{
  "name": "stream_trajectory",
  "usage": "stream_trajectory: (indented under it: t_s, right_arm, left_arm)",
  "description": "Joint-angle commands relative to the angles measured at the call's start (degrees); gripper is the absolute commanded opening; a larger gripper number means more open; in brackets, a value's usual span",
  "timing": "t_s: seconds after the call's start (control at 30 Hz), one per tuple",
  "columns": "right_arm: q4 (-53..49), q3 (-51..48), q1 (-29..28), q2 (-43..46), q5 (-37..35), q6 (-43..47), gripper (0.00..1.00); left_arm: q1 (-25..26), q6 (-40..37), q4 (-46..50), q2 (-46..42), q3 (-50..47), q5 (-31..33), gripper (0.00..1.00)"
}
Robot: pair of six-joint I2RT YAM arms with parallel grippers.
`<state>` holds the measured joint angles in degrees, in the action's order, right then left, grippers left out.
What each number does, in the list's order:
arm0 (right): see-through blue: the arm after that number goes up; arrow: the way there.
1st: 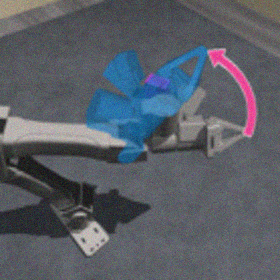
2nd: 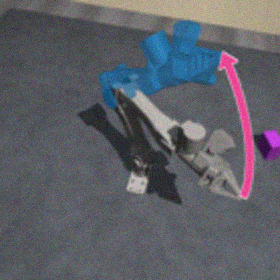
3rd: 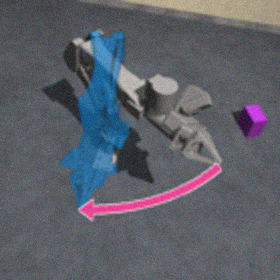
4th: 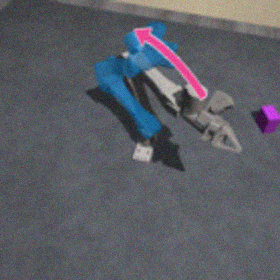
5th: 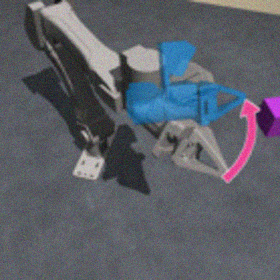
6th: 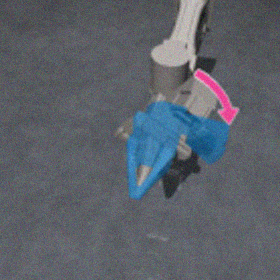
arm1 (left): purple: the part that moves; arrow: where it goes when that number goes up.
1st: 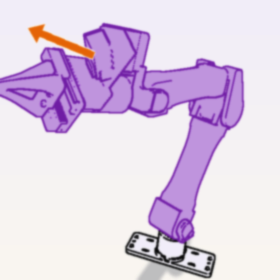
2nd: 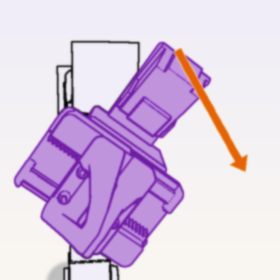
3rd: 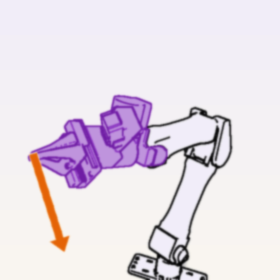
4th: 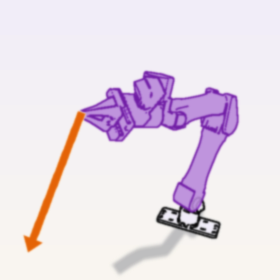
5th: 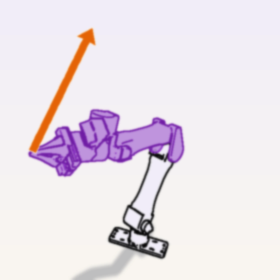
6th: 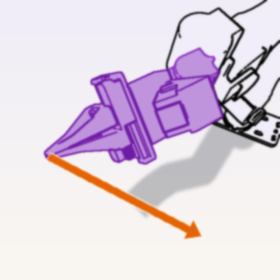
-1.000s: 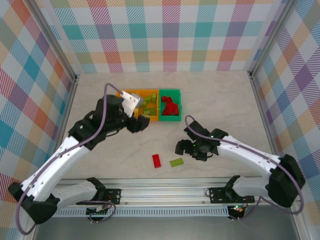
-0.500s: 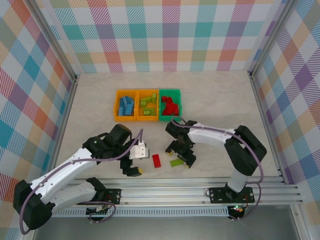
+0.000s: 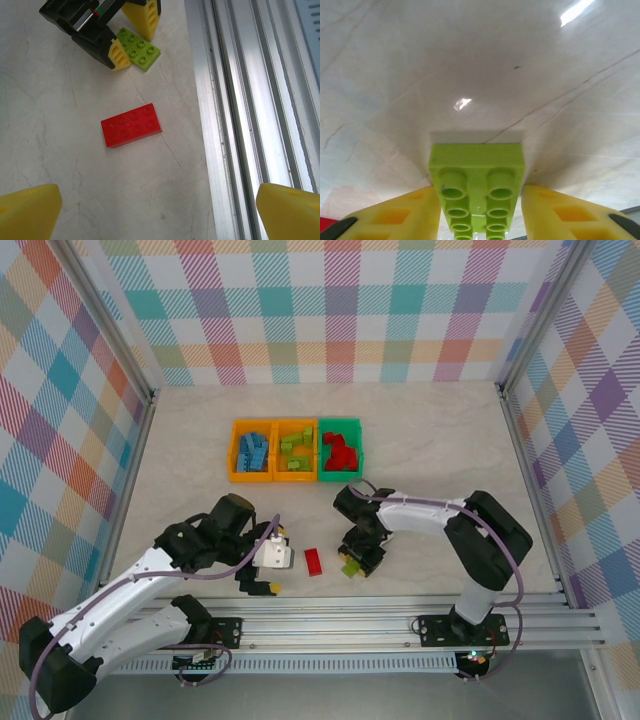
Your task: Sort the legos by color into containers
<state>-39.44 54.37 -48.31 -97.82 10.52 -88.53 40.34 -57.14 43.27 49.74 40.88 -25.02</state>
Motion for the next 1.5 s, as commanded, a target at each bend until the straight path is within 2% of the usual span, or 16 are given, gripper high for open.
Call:
stream_trajectory:
  t_s: [0.0, 0.13, 0.23, 0.33, 0.4, 0.5, 0.63, 0.8, 1.07, 1.23, 1.33, 1.43, 1.47]
  right_arm:
    - [-0.5, -3.6, -0.3, 0.1, -5.6, -1.1, 0.42]
    - [-0.5, -4.1, -0.2, 5.1, -10.5, 1.3, 0.38]
    - [1.9, -3.6, 0.0, 10.8, -14.9, 7.9, 0.38]
    - [9.4, -2.8, 0.2, 17.4, -20.9, 22.4, 0.31]
    - [15.3, -0.9, 0.3, 19.6, -24.1, 35.8, 0.31]
    - [19.4, 6.0, 1.0, 17.0, -24.9, 51.0, 0.33]
    - [18.1, 21.3, 3.9, 4.7, -19.2, 63.2, 0.33]
    - [11.6, 40.8, 7.0, -10.9, -18.2, 68.0, 0.34]
    - [14.6, 49.9, 8.9, -21.2, -17.8, 71.8, 0.34]
    - [15.5, 55.0, 9.9, -26.1, -16.8, 71.7, 0.34]
    - [13.5, 60.1, 10.2, -29.9, -16.2, 71.7, 0.38]
    - [10.3, 64.7, 10.2, -32.2, -16.0, 71.8, 0.51]
    - [9.9, 65.3, 10.2, -32.2, -15.8, 72.1, 0.52]
  left_arm:
    - [0.3, -1.5, -1.1, -0.9, -1.2, -1.3, 1.0]
    - [0.3, -1.6, -1.3, -1.2, -1.4, -0.9, 1.0]
    - [0.3, -1.5, -1.7, -2.0, -1.6, 0.5, 1.0]
    - [-0.2, -1.5, -2.8, -3.7, -2.3, 2.2, 1.0]
    - [-0.7, 0.6, -5.3, -5.1, -3.0, 4.6, 1.0]
    - [-1.7, 5.4, -10.5, -6.9, -4.1, 8.8, 1.0]
    - [-3.2, 8.6, -12.5, -8.5, -4.7, 12.4, 1.0]
    - [-3.8, 12.3, -13.6, -9.7, -5.5, 13.2, 1.0]
    - [-4.5, 19.5, -16.9, -8.2, -5.3, 14.7, 1.0]
    - [-4.8, 21.5, -15.9, -4.4, -4.2, 14.3, 1.0]
    - [-4.8, 23.6, -15.4, -2.2, -2.9, 14.4, 1.0]
    - [-4.9, 27.7, -15.9, -1.1, -1.9, 17.2, 1.0]
    - [-4.9, 28.6, -15.8, -0.9, -1.6, 18.4, 1.0]
